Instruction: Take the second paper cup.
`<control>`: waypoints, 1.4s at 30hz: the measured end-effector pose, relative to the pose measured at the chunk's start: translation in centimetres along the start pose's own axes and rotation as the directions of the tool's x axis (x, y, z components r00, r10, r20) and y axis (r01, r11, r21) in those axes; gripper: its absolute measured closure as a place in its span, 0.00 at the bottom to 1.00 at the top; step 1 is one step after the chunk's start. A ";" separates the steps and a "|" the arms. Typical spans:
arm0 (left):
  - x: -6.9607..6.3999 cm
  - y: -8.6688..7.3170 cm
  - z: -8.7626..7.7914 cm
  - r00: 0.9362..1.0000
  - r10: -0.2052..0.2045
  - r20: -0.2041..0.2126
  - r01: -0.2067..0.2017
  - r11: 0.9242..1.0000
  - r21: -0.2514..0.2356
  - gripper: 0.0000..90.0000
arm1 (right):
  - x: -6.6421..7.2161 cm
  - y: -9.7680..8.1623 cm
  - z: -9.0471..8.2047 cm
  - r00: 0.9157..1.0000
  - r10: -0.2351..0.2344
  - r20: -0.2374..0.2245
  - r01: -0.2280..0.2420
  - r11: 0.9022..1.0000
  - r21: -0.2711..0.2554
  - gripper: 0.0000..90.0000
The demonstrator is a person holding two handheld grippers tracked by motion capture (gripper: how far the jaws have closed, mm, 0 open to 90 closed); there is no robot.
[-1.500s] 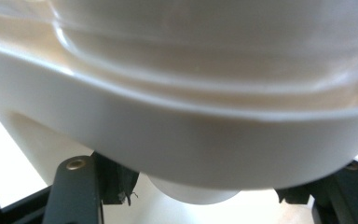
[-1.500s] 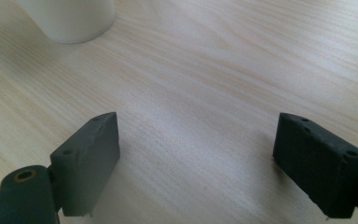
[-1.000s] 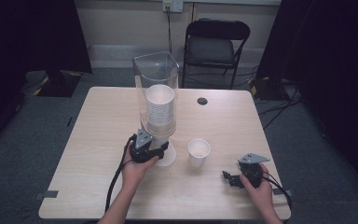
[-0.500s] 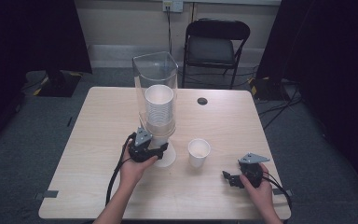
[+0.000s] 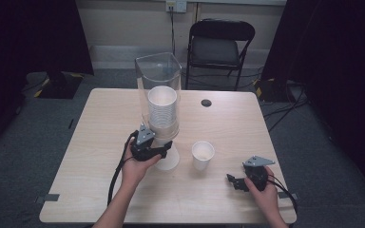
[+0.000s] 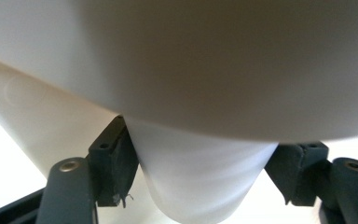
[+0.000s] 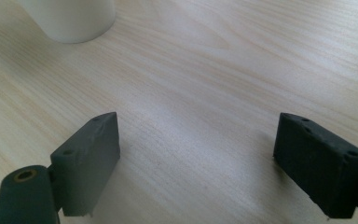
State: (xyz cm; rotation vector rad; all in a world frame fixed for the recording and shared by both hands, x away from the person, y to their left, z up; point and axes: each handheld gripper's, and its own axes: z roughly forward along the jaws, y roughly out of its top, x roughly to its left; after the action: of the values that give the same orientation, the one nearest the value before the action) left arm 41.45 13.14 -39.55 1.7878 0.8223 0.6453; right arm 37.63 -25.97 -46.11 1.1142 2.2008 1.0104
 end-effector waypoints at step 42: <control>3.7 -6.2 -5.0 0.998 -0.032 -0.062 0.042 0.985 0.169 0.35 | 0.0 0.0 0.0 1.000 0.000 -0.001 0.000 1.000 0.001 0.15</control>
State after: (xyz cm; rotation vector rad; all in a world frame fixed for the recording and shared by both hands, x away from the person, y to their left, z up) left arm 38.61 20.44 -43.49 1.9096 0.9733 0.6209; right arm 37.64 -26.01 -46.11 1.1139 2.2020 1.0106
